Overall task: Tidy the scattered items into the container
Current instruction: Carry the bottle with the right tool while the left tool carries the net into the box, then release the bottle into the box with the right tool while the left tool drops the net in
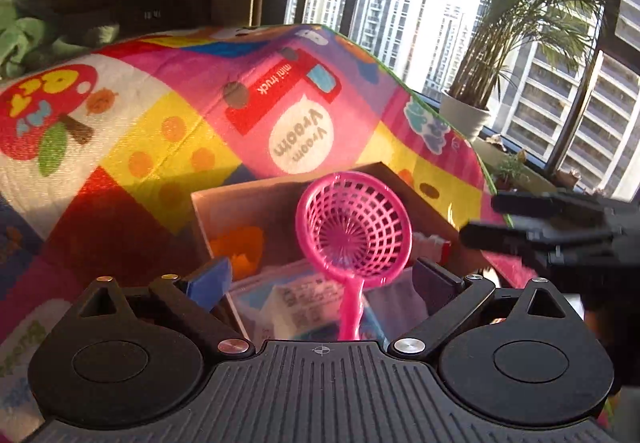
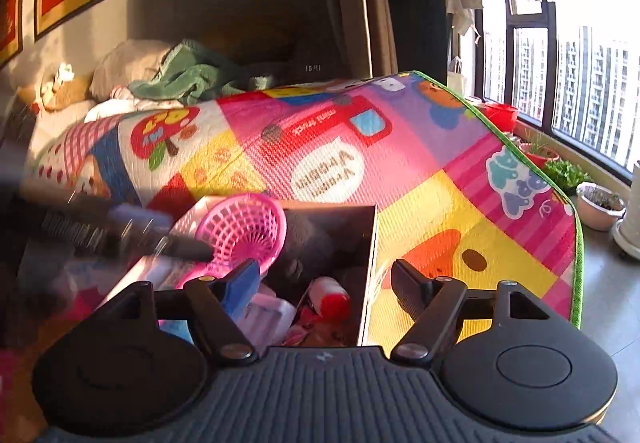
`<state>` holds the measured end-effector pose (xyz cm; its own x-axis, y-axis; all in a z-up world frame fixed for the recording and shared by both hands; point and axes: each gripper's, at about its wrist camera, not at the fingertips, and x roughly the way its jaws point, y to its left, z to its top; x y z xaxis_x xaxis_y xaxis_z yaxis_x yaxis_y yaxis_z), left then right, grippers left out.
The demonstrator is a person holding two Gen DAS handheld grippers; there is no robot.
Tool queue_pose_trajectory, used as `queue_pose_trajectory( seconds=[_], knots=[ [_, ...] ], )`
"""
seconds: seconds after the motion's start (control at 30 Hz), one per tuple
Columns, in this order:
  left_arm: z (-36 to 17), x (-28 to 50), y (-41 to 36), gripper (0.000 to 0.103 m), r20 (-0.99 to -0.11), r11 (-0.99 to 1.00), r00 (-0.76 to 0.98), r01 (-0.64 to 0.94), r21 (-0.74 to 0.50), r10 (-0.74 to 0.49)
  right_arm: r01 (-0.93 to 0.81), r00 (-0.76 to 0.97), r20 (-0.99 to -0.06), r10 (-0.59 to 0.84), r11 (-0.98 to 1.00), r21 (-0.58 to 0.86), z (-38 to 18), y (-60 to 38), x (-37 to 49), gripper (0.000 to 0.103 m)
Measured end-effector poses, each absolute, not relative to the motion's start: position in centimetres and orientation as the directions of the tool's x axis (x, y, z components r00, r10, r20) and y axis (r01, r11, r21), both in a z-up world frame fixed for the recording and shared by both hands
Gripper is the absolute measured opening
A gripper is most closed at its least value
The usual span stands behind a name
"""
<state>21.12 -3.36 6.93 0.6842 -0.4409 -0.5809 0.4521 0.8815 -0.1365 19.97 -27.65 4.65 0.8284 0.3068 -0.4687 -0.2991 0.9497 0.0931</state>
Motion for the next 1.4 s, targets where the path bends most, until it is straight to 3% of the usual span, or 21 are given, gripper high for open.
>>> queue_pose_trajectory(
  seconds=[0.07, 0.2, 0.3, 0.4, 0.5, 0.67, 0.8, 1.03, 1.27, 1.4],
  knots=[
    [6.5, 19.5, -2.9, 0.1, -0.567, 0.887, 0.703, 0.446, -0.117, -0.428, -0.299, 0.829, -0.464, 0.312, 0.949, 0.104, 5.0, -27.4, 20.7, 0.072],
    [5.9, 17.7, -1.9, 0.1, -0.564, 0.89, 0.704, 0.434, -0.139, -0.431, -0.321, 0.783, -0.524, 0.335, 0.939, 0.121, 4.4, -25.1, 23.2, 0.037],
    [5.7, 16.8, -1.3, 0.1, -0.558, 0.895, 0.714, 0.425, -0.135, -0.423, -0.315, 0.724, -0.591, 0.356, 0.933, 0.176, 3.2, -23.0, 25.6, 0.019],
    [5.8, 16.3, -0.5, 0.1, -0.557, 0.896, 0.713, 0.419, -0.148, -0.426, -0.364, 0.697, -0.59, 0.408, 0.91, 0.198, 3.2, -20.5, 26.9, 0.012],
    [5.6, 16.1, -0.1, 0.101, -0.565, 0.898, 0.709, 0.411, -0.155, -0.422, -0.402, 0.699, -0.583, 0.415, 0.902, 0.159, 3.8, -17.9, 28.2, 0.011],
    [4.6, 16.1, 0.6, 0.101, -0.577, 0.908, 0.708, 0.383, -0.172, -0.408, -0.358, 0.736, -0.616, 0.281, 0.934, -0.001, 3.6, -16.0, 29.8, 0.011],
    [4.2, 16.3, 1.0, 0.102, -0.574, 0.903, 0.701, 0.377, -0.207, -0.424, -0.376, 0.755, -0.589, 0.288, 0.926, -0.029, 4.2, -17.0, 28.0, 0.027],
    [4.5, 16.4, 0.3, 0.102, -0.577, 0.909, 0.706, 0.369, -0.193, -0.409, -0.449, 0.733, -0.629, 0.258, 0.879, -0.163, 2.7, -16.9, 24.8, 0.028],
    [4.6, 16.1, -0.3, 0.103, -0.589, 0.914, 0.707, 0.372, -0.16, -0.391, -0.513, 0.624, -0.624, 0.47, 0.849, 0.127, 4.1, -18.5, 24.3, 0.028],
    [4.8, 15.4, -0.8, 0.103, -0.602, 0.918, 0.708, 0.38, -0.115, -0.368, -0.504, 0.591, -0.693, 0.413, 0.86, 0.083, 2.1, -16.6, 25.6, 0.029]
  ],
)
